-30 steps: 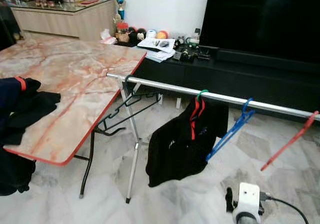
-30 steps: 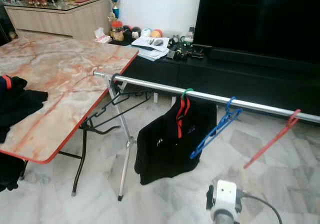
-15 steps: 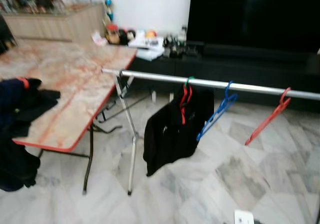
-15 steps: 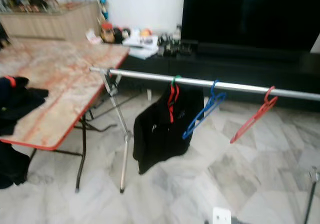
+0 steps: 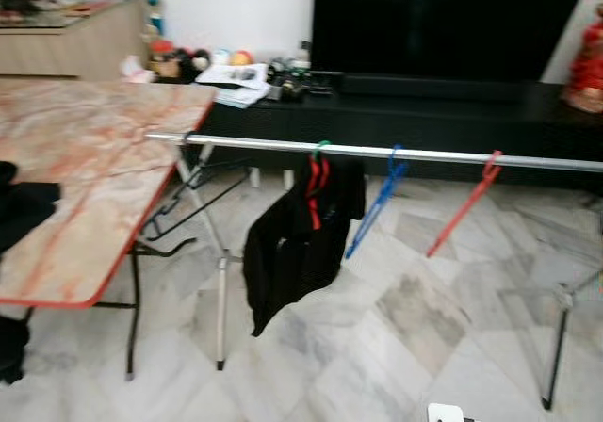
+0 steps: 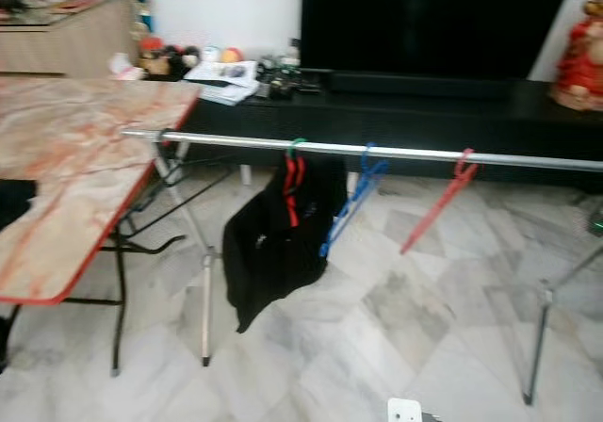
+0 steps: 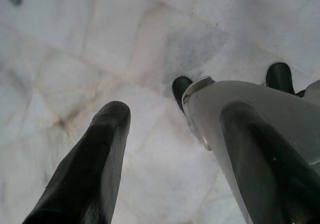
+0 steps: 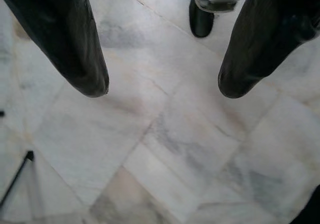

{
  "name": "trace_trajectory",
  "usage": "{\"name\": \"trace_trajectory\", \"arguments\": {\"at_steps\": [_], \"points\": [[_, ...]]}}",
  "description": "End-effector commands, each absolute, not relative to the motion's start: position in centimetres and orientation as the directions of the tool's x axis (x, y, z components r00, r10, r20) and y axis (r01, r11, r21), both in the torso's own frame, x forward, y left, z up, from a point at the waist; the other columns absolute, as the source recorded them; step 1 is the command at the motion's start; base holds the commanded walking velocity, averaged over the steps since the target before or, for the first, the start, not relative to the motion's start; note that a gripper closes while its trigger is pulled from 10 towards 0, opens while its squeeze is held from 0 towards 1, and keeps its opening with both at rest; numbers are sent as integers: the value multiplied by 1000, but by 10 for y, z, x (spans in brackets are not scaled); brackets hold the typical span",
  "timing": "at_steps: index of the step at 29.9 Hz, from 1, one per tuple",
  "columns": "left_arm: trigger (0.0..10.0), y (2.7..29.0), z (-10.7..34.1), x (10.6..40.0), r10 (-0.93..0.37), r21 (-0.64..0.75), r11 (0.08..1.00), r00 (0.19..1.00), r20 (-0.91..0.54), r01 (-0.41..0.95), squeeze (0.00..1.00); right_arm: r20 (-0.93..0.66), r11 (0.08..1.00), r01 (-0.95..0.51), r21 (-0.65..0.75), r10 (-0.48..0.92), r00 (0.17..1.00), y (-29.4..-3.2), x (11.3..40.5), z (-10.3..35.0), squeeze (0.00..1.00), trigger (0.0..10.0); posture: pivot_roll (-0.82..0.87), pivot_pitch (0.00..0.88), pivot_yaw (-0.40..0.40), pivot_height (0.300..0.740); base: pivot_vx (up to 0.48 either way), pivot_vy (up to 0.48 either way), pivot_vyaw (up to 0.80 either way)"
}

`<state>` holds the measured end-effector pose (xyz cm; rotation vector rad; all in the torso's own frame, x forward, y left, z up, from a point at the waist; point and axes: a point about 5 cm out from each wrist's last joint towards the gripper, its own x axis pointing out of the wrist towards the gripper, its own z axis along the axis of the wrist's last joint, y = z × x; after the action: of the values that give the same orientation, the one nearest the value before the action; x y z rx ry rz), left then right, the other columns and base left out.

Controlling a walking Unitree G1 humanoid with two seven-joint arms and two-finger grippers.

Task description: Hang hanger

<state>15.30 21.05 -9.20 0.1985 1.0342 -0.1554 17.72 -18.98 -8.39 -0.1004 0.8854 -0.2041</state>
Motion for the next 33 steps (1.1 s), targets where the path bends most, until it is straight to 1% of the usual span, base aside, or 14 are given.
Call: {"name": "trace_trajectory", "arguments": {"at_steps": [1, 5, 9, 16, 17, 18, 19, 22, 25, 32, 33], "points": [[10000, 214, -94, 147, -26, 114, 959, 480, -877, 259, 0, -790, 978, 126, -168, -210, 575, -188, 165, -90, 0, 10000, -26, 0, -3, 740, 0, -319, -788], [10000, 215, -94, 146, -20, 120, 957, 473, -881, 264, 0, -802, 979, 123, -164, -205, 562, -187, 160, -93, 0, 10000, -25, 0, 0, 740, 0, -450, -788], [10000, 215, -94, 146, -18, 116, 960, 472, -882, 254, 0, -809, 979, 129, -158, -204, 552, -188, 158, -94, 0, 10000, -22, 0, 3, 740, 0, 0, -788], [10000, 216, -94, 147, -17, 113, 964, 475, -880, 242, 0, -816, 973, 203, -110, -205, 541, -189, 157, -94, 0, 10000, -14, 0, 11, 740, 0, 0, -786], [10000, 216, -93, 148, -17, 112, 964, 475, -880, 243, 0, -817, 969, 235, -79, -198, 541, -188, 157, -94, 0, 10000, -11, 0, 14, 740, 0, 0, -788], [10000, 216, -93, 148, -17, 112, 964, 475, -880, 243, 0, -817, 969, 235, -79, -198, 541, -188, 157, -94, 0, 10000, -11, 0, 14, 740, 0, 0, -788], [10000, 217, -93, 148, -18, 112, 963, 474, -880, 244, 0, -811, 951, 308, 14, -169, 560, -189, 160, -93, 0, 10000, -10, 0, 21, 740, 0, 0, -775], [10000, 218, -93, 149, -16, 114, 963, 474, -880, 246, 0, -785, 948, 306, 84, -126, 606, -186, 170, -88, 0, 10000, -7, 2, 33, 740, 0, 0, -767], [10000, 219, -92, 149, -15, 117, 962, 475, -880, 248, 0, -777, 952, 293, 92, -116, 619, -184, 174, -87, 0, 10000, -8, 3, 36, 740, 0, 0, -763], [10000, 220, -92, 150, -17, 115, 962, 476, -879, 247, 0, -783, 955, 286, 84, -114, 612, -183, 175, -87, 0, 10000, -3, 3, 39, 740, 0, 0, -763], [10000, 219, -92, 149, -20, 110, 963, 474, -880, 245, 0, -787, 957, 282, 68, -122, 605, -182, 172, -88, 0, 10000, -2, 6, 38, 740, 0, 0, 0]]}}
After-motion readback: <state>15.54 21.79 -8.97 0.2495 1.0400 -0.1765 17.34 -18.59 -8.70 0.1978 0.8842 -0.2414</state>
